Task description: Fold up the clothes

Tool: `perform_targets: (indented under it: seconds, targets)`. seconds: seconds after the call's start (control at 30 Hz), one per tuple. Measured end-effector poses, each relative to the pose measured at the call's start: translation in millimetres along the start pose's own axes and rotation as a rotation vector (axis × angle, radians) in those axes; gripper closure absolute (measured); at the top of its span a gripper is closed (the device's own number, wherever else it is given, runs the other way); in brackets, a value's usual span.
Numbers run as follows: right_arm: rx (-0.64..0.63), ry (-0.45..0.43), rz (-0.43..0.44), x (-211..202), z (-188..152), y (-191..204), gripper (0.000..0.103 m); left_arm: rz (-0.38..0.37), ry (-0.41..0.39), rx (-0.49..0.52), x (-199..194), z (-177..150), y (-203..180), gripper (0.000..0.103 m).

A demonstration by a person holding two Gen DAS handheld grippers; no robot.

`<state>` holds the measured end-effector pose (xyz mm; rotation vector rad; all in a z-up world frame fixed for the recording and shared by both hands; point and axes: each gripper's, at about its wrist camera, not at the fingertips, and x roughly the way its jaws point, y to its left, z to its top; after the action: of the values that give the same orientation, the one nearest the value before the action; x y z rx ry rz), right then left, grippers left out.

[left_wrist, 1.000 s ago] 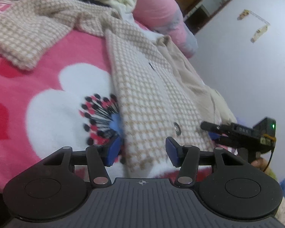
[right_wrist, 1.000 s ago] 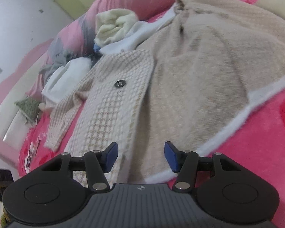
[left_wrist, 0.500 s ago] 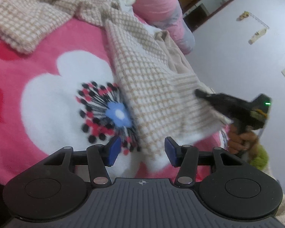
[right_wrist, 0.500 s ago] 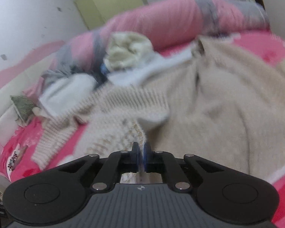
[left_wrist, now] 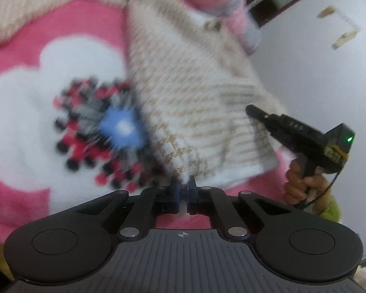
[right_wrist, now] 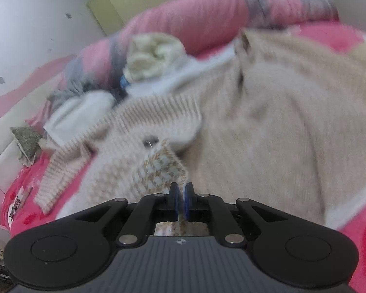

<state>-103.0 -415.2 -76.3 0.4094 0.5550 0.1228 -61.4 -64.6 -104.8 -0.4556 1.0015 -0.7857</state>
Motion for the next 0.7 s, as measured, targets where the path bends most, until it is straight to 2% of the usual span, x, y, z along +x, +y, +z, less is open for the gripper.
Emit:
perform_targets:
  seconds: [0.1,0.2,0.23,0.33,0.37,0.43,0.47,0.53,0.63,0.7]
  targets:
    - [-0.064,-0.028,-0.020,-6.4,8.3,4.2,0.098,-0.012,-0.023,0.060,-4.6,-1.7,-11.9,0.101]
    - [-0.061,0.164,-0.131,20.4,1.1,-15.0,0.092,0.021,0.052,0.038,13.1,-12.2,1.8,0.100]
    - [-0.036,0.198,-0.144,22.9,2.2,-20.9,0.090,0.013,0.070,0.025,17.6,-15.4,7.9,0.100]
    - [0.077,0.234,-0.141,17.3,12.6,-36.6,0.084,-0.034,0.056,0.018,9.7,-15.4,16.8,0.097]
    - [0.093,0.221,-0.148,12.2,20.0,-38.5,0.078,-0.053,0.042,0.025,4.4,-14.2,18.0,0.095]
    - [0.105,0.163,-0.157,0.8,40.3,-37.5,0.065,-0.069,0.009,0.053,-5.1,-12.3,20.2,0.083]
    - [0.116,0.131,-0.144,-2.4,51.6,-35.9,0.062,-0.068,-0.008,0.061,-7.1,-9.9,20.2,0.077]
    - [0.123,0.084,-0.116,0.8,73.4,-28.6,0.062,-0.073,-0.029,0.066,-6.3,-5.1,21.2,0.076]
    - [0.082,0.071,-0.063,36.2,104.0,-4.2,0.061,-0.074,-0.025,0.063,7.1,0.4,25.5,0.076]
    - [0.054,0.063,-0.028,59.8,124.5,12.1,0.055,-0.076,-0.016,0.068,15.4,2.5,28.0,0.077]
